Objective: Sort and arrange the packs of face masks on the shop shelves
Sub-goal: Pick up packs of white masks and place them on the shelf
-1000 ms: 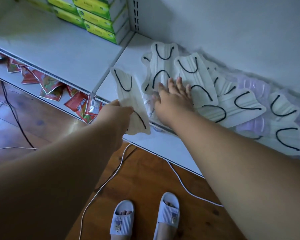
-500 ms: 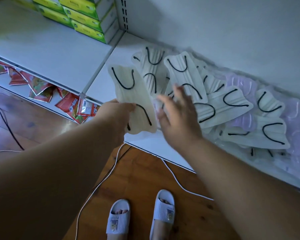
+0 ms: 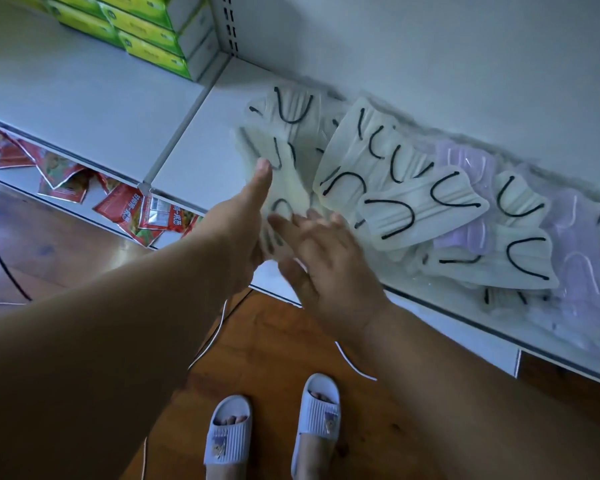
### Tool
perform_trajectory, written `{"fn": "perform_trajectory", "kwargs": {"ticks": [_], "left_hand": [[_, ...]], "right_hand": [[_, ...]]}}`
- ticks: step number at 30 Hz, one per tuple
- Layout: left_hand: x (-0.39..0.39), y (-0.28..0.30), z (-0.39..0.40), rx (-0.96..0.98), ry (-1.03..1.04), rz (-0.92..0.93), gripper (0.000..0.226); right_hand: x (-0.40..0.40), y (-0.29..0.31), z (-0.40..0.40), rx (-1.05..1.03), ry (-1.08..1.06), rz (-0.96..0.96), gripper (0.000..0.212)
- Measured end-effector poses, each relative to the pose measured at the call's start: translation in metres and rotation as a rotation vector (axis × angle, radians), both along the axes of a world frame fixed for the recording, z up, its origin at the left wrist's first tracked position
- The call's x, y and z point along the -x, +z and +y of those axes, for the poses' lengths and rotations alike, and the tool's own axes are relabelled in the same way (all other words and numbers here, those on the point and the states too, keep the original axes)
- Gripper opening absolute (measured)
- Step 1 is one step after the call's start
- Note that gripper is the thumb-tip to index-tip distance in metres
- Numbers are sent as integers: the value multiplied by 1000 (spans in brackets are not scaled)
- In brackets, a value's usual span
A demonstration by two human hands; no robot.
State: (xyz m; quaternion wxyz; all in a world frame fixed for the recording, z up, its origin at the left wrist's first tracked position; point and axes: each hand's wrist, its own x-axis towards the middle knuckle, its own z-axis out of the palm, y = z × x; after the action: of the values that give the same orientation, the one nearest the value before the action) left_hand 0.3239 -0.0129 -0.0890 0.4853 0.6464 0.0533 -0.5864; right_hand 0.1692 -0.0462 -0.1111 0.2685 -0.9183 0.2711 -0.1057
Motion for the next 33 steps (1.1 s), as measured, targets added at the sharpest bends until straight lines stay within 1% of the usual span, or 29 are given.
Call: {"fn": "perform_trajectory", "kwargs": {"ticks": [1, 2, 3, 4, 6, 7, 8, 9, 11, 13, 15, 16, 18, 20, 21, 23, 24, 25, 26, 27, 28, 29, 30, 31, 33], "left_hand": [[0, -3, 0, -15, -20, -42, 62], [0, -5, 1, -58, -33, -143, 43], [0, -9, 2, -112, -41, -258, 26], [-1, -12, 4, -146, -43, -322, 17], [-1, -16, 8, -181, -56, -355, 17], [-1, -17, 9, -194, -69, -364, 18], [1, -16, 10, -195, -87, -364, 18], [2, -16, 11, -191, -99, -366, 16], [5, -15, 11, -185, -103, -364, 14], [7, -11, 10, -183, -98, -350, 14], [7, -9, 10, -178, -104, -351, 15], [7, -7, 10, -175, -108, -353, 15], [6, -7, 10, -168, -112, -340, 15], [8, -4, 10, -148, -96, -311, 5], [10, -3, 10, -130, -69, -268, 7], [11, -2, 9, -50, -1, -106, 34], [11, -1, 8, -21, 13, -25, 49], [12, -1, 6, -11, -1, 5, 57], [12, -2, 5, -19, -29, -34, 51], [12, -5, 4, -60, -59, -137, 35], [12, -7, 4, -114, -84, -254, 19], [11, -10, 4, -153, -91, -339, 12], [11, -10, 5, -174, -86, -373, 8], [11, -10, 5, -183, -83, -393, 5], [10, -10, 6, -216, -103, -432, 16]], "right_hand": [[2, -1, 4, -40, 33, -23, 57], [3, -2, 2, -54, 16, -35, 58], [3, -5, -3, -25, -54, -11, 60], [2, -7, -10, 15, -148, 70, 61], [-2, -13, -29, 17, -293, 355, 58], [-6, -17, -37, 5, -314, 494, 55], [-9, -20, -45, 4, -312, 588, 54], [-13, -21, -49, 15, -297, 639, 54], [-18, -20, -54, 56, -280, 658, 55], [-19, -18, -55, 87, -313, 610, 54], [-18, -17, -54, 69, -388, 501, 51], [-16, -16, -53, 39, -434, 412, 50], [-12, -13, -48, -43, -505, 168, 53], [-7, -6, -37, -54, -491, -91, 52], [-5, -4, -30, -30, -448, -172, 48], [-4, -1, -14, -23, -315, -229, 42], [-4, 0, -6, -61, -254, -229, 41], [-4, 1, 1, -115, -207, -227, 42], [-5, 1, 5, -162, -174, -231, 42], [-6, 0, 5, -178, -164, -235, 41], [-7, 0, 2, -162, -181, -220, 40], [-9, -1, -5, -131, -224, -168, 39], [-12, -2, -14, -107, -281, -63, 40], [-15, -3, -24, -97, -330, 83, 44], [-21, -9, -45, -122, -381, 382, 52]]}}
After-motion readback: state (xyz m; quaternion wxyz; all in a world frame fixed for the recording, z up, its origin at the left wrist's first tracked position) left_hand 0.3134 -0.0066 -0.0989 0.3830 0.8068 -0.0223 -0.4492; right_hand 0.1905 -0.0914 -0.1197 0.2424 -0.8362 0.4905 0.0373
